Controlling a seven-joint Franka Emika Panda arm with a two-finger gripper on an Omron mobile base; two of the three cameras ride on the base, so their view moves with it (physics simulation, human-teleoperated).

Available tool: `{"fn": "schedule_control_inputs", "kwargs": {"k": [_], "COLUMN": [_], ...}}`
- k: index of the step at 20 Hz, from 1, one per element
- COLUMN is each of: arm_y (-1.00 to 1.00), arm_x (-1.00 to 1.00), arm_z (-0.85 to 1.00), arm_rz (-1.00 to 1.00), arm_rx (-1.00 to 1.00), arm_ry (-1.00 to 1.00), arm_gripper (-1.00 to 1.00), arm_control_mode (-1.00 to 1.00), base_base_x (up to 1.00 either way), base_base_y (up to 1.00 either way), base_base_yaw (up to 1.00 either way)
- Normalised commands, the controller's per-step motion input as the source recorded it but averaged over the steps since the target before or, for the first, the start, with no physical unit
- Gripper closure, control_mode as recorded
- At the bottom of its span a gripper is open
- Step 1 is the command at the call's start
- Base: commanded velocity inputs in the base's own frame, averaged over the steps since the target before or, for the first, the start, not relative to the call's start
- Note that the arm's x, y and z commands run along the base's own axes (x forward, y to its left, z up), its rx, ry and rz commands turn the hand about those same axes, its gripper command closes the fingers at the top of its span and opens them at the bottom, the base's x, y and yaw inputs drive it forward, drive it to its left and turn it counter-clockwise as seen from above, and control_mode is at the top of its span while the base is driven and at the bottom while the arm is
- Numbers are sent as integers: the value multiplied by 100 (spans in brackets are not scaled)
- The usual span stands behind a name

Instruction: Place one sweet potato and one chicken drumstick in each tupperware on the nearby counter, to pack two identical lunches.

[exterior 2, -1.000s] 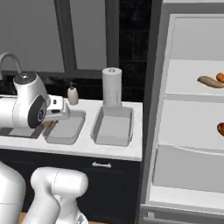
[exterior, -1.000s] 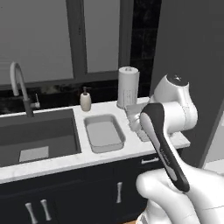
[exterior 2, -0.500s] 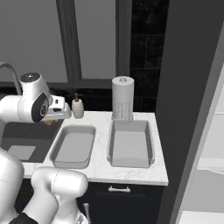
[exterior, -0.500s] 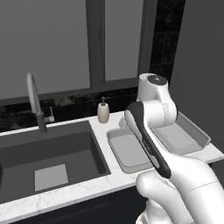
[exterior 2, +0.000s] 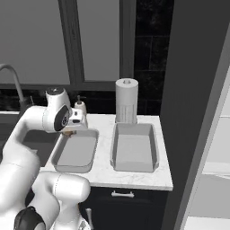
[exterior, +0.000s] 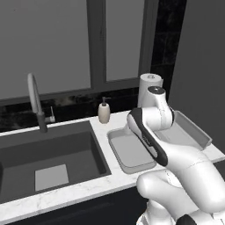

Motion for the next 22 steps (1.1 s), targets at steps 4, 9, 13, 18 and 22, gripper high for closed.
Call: {"fn": "schedule_control_inputs", "kwargs": {"k": [4, 9, 13, 18, 22], "arm_y": [-1, 0, 0, -5, 0], "arm_x": [47, 58, 50, 31, 21], "arm_z": [-70, -53, -38, -38, -35], "arm_rz": [0, 0, 0, 0, 0], "arm_rx": [-4, -2, 0, 0, 0], "arm_ry": [0, 0, 0, 0, -3], "arm_gripper": [100, 100, 100, 100, -100], "arm_control_mode": [-100, -100, -100, -100, -100], "base_base_x": [0, 0, 0, 0, 0], "base_base_y": [0, 0, 0, 0, 0], "base_base_yaw": [0, 0, 0, 0, 0]}}
